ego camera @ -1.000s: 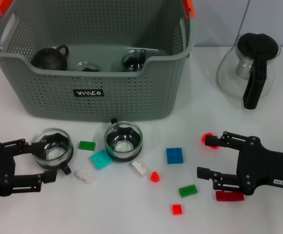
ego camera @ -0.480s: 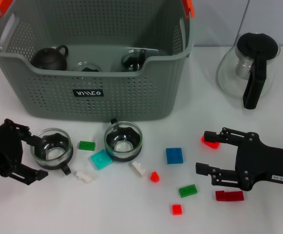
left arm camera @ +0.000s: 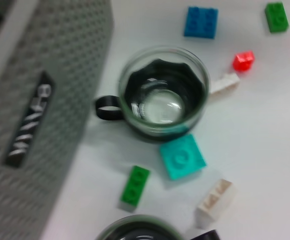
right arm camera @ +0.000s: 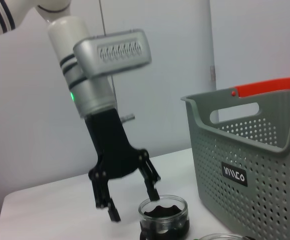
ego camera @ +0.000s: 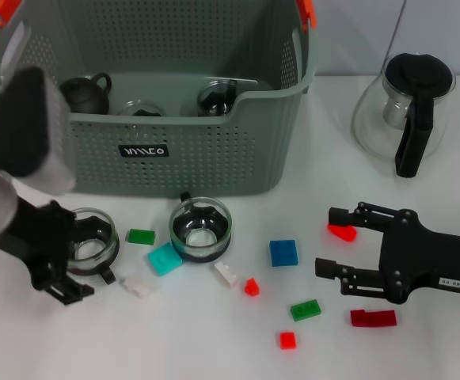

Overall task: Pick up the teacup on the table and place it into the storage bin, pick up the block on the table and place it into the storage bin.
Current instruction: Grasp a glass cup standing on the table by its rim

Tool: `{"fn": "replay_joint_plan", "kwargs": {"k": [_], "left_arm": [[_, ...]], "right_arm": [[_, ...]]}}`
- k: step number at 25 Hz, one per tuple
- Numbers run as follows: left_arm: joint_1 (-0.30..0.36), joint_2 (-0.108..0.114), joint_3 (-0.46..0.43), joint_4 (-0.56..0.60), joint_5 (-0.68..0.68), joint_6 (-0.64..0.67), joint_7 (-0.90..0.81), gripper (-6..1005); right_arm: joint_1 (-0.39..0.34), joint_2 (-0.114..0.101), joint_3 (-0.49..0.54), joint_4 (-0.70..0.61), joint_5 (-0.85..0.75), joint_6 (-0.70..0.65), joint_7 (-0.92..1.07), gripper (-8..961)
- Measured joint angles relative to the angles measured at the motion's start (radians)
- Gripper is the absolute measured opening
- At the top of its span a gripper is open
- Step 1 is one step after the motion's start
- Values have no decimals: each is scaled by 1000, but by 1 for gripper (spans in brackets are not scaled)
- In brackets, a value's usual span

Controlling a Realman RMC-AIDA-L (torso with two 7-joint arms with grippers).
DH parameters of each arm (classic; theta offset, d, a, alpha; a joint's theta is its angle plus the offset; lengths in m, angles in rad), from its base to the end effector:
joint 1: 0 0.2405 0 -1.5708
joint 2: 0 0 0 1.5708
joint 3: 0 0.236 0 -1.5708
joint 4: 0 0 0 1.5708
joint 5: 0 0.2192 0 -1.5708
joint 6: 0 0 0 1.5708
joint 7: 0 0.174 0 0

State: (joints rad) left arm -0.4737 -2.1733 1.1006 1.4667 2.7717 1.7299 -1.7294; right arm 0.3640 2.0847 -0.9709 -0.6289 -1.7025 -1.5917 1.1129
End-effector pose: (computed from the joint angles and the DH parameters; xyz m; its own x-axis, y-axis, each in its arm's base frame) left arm -0.2327 0.3252 0.0245 0.8754 0.2147 -0.4332 0.1128 -0.9619 -0.2489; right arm 0.2411 0.2917 -0.0385 0.7960 -0.1688 -0.5813 -0.3067 -0.9404 -0.1470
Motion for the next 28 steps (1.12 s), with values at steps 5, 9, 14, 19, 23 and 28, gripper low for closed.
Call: {"fn": "replay_joint_plan", "kwargs": {"k": [5, 9, 14, 19, 23, 28], "left_arm": [[25, 0, 83, -32, 16, -81, -18, 789], [16, 1, 118, -101, 68, -100, -57, 780], [21, 0, 138, -79, 81, -69, -106, 770], [17, -2, 159, -103, 81, -86, -136, 752], [13, -1, 165, -109, 75, -110, -150, 697], [6, 1, 168, -106, 76, -118, -174, 612]], "right_arm": [[1, 0, 0, 0, 1, 0, 9, 819], [4, 0, 0, 0, 0, 1, 22, 819], [4, 0, 0, 0, -2, -1, 23, 820], [5, 0, 0, 0, -3, -1, 23, 820], [7, 0, 0, 0, -3, -1, 23, 819], [7, 0, 0, 0, -3, 0, 24, 820]]}}
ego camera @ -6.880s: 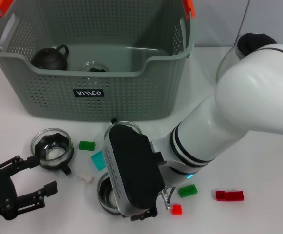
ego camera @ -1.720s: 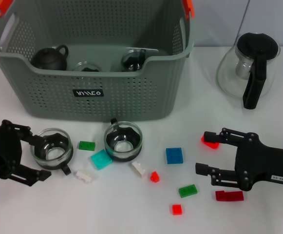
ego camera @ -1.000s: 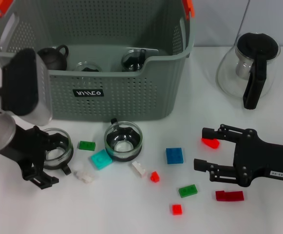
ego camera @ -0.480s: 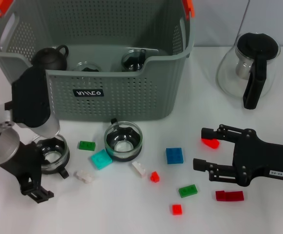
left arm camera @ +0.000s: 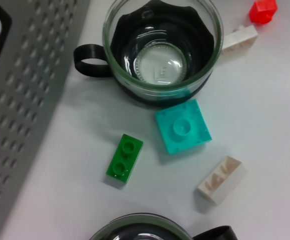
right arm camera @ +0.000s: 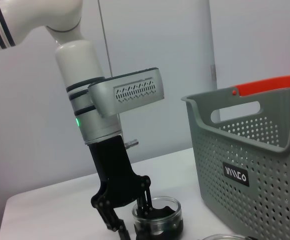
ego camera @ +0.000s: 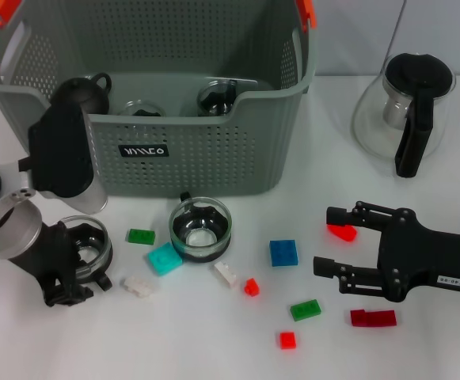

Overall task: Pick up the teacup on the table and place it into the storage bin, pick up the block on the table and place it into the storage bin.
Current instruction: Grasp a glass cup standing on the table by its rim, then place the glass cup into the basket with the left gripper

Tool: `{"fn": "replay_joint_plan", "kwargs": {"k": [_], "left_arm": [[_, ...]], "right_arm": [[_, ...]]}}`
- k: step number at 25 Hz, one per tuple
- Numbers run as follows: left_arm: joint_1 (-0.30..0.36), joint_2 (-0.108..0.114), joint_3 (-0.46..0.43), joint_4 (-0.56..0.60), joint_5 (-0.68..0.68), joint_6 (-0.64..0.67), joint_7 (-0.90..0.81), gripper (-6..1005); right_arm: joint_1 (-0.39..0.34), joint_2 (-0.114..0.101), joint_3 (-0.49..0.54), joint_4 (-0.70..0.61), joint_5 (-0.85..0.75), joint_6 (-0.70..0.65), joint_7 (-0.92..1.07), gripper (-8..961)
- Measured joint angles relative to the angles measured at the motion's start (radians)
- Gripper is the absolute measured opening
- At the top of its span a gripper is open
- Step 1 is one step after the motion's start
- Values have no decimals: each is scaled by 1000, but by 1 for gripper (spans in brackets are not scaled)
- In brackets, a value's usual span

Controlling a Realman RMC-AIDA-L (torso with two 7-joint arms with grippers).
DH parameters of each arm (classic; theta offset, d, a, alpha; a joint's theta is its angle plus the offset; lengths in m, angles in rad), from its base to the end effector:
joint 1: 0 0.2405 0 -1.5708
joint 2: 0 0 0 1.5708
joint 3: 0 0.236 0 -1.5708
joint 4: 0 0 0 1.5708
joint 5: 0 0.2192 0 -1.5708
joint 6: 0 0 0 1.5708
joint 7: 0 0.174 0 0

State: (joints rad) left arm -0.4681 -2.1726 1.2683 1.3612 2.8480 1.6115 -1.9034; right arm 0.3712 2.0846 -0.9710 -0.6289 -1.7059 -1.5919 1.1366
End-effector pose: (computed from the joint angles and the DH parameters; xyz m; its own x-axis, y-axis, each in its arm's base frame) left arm -0.2464 0.3262 -0.0074 0.8027 0.2969 -0.5173 0.1737 -0.9461 -0.2733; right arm 0.2393 0.2931 -0.0388 0.7915 -0.1862 -0.5821 -0.3179 -0.9389 -0.1319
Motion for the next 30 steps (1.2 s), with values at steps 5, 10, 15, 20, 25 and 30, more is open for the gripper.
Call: {"fn": "replay_joint_plan", "kwargs": {"k": [5, 10, 15, 20, 25, 30], "left_arm": [[-1, 1, 1, 13, 6, 8, -9, 467], [3, 1, -3, 28, 6, 25, -18, 222], [3, 4, -79, 94, -46, 123, 9, 52], [-56, 24, -366, 104, -257, 397, 149, 40], [-72, 114, -508, -181, -682, 464, 196, 41], [-118, 124, -681, -370, -964, 420, 206, 42]], "right_arm": [[0, -3, 0, 0, 0, 0, 0, 820], [-1, -4, 0, 3, 1, 0, 0, 820], [-6, -9, 6, 4, 6, -16, 0, 820], [-6, -11, 34, 5, 2, -41, 0, 820], [-10, -11, 40, 7, 1, -47, 0, 820], [-2, -10, 40, 12, -9, -41, 0, 820]]}}
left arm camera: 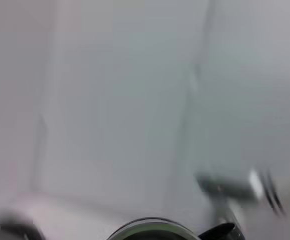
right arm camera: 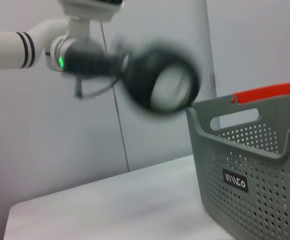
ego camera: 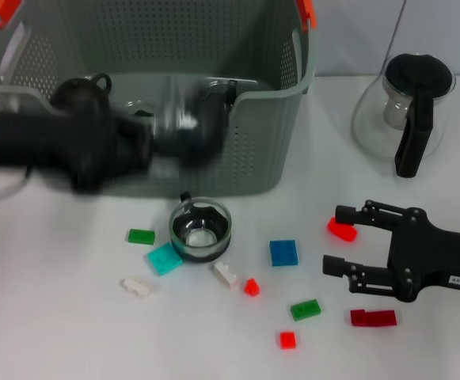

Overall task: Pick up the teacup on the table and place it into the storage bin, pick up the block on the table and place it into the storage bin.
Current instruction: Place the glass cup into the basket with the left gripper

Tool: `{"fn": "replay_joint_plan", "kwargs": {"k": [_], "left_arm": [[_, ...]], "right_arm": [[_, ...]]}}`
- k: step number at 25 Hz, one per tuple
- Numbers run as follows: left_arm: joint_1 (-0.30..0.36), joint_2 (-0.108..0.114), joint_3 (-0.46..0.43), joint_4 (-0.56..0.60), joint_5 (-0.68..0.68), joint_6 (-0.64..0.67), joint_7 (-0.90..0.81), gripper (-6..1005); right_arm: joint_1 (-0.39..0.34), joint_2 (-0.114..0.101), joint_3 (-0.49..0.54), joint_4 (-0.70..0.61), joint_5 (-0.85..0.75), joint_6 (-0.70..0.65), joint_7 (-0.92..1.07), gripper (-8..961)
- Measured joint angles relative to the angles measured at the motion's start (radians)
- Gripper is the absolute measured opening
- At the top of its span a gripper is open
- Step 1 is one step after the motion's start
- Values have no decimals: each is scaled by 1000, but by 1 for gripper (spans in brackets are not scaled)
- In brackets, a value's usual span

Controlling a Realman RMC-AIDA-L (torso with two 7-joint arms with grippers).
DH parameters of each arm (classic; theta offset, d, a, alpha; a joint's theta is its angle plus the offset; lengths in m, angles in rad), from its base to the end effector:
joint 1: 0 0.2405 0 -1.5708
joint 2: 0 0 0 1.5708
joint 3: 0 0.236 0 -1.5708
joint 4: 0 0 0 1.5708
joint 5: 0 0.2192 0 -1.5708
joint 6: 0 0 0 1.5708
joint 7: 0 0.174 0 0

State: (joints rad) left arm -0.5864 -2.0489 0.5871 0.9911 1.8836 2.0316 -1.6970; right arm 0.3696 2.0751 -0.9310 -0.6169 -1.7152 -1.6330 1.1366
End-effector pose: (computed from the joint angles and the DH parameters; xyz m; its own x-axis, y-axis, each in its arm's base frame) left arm -0.1630 0.3180 0.0731 0.7614 0.2528 0.5969 0.2692 -0.9610 0.0636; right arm 0.2420 0.2899 -0.0310 0.7760 -0.1901 -0.6014 -0.3252 -0.9376 -0.1234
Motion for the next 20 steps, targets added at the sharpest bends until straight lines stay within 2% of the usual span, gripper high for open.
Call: {"fn": "replay_joint_plan", "kwargs": {"k": [2, 3, 4, 6, 8, 9, 10, 11, 12, 13, 15, 17, 18, 20], "left_arm": [[-14, -3, -34, -1, -58, -38, -30, 42], [-38, 9, -51, 5, -105, -122, -97, 42], [-38, 9, -51, 5, -105, -122, -97, 42], [-70, 37, -38, 18, -88, -263, -208, 42], [-118, 77, 4, 24, -21, -388, -331, 42], [-181, 115, 47, 22, 76, -447, -437, 43], [-212, 126, 63, 21, 136, -462, -485, 43], [-212, 126, 63, 21, 136, -462, -485, 43], [-280, 143, 112, 16, 282, -489, -596, 43], [-280, 143, 112, 16, 282, -489, -596, 43], [-339, 144, 175, -3, 427, -534, -694, 43], [-399, 131, 250, -87, 538, -614, -753, 44], [-399, 131, 250, -87, 538, -614, -753, 44], [-434, 120, 277, -172, 579, -675, -759, 44]], "right_arm": [[1, 0, 0, 4, 0, 2, 0, 820], [2, -1, 0, 5, 0, 2, -1, 819], [2, -1, 0, 6, 0, 2, -1, 819], [3, -1, 0, 6, 0, 3, -1, 819], [3, -1, 2, 6, 0, 4, -1, 819], [3, -1, 3, 7, 0, 4, -1, 819], [3, -1, 3, 9, 0, 5, -1, 819], [3, -1, 4, 10, 0, 5, -1, 819], [4, 1, 4, 12, 0, 6, -1, 819], [4, 1, 4, 12, 0, 6, -1, 819], [6, 1, 5, 20, 0, 10, -1, 819], [11, -1, 5, 34, 0, 15, -1, 819], [11, -1, 5, 34, 0, 15, -1, 819], [12, -1, 5, 36, 0, 21, -2, 819]]}}
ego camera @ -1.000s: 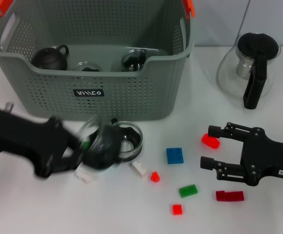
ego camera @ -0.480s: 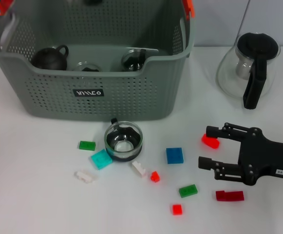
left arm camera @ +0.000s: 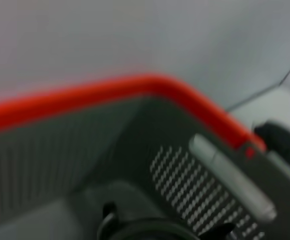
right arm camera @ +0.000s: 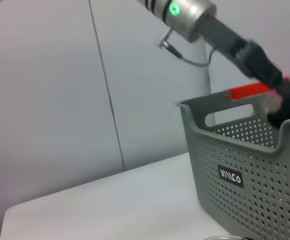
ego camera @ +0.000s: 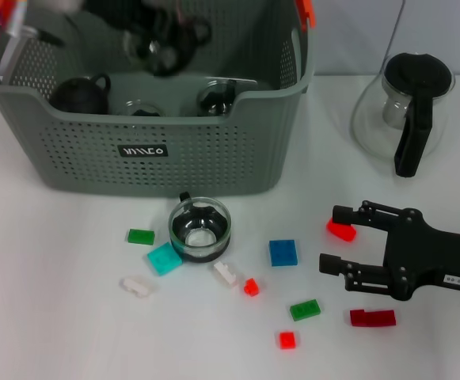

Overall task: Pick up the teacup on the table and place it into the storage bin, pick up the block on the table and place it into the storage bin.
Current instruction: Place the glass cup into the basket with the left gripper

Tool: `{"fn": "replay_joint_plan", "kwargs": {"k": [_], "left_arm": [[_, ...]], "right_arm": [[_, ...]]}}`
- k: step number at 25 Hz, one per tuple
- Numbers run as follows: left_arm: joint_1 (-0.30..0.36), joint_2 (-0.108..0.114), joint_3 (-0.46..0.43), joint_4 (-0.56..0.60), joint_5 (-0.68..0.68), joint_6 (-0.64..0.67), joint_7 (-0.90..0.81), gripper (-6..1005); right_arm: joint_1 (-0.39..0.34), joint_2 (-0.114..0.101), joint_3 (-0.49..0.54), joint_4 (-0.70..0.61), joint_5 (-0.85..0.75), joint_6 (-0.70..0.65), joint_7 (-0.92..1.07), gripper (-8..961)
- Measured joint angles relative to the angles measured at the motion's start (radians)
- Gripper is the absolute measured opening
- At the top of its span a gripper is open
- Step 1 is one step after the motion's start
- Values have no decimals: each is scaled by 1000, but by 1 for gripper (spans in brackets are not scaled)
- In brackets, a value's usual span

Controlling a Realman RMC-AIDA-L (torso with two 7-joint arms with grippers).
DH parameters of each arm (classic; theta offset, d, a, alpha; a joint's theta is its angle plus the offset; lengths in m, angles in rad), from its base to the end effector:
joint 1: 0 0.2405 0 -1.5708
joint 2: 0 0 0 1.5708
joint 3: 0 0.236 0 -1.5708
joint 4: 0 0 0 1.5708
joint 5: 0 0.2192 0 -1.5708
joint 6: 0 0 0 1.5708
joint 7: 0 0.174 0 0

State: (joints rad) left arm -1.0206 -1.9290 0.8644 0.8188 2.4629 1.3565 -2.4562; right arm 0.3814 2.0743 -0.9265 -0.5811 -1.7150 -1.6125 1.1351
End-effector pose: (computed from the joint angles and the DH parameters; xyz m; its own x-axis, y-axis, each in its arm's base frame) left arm -0.1234 0.4745 0.0453 0.6872 0.6891 0.2301 0.7179 -0.5958 -0.3601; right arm 0.2442 0.2915 -0.0357 0.7686 -0.2132 -0.6032 -0.3504 -0.9291 -0.1181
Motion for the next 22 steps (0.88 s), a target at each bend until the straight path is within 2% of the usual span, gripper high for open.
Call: {"fn": "replay_joint_plan", "kwargs": {"k": [3, 6, 18, 21, 22], "left_arm": [[-40, -10, 14, -119, 59, -90, -2, 44], [-46, -12, 16, -171, 82, -136, -1, 45], [-32, -2, 3, -219, 91, -160, -24, 46], [-27, -4, 2, -209, 86, -153, -18, 184], [-6, -7, -12, -167, 63, -140, -8, 230]], "right_arm": [[0, 0, -2, 0, 0, 9, 0, 819], [-1, 0, -4, 0, 0, 10, 0, 819], [-7, 0, -2, 0, 0, 5, 0, 820], [-10, 0, -1, 0, 0, 2, 0, 820], [-10, 0, 0, 0, 0, 2, 0, 820]]}}
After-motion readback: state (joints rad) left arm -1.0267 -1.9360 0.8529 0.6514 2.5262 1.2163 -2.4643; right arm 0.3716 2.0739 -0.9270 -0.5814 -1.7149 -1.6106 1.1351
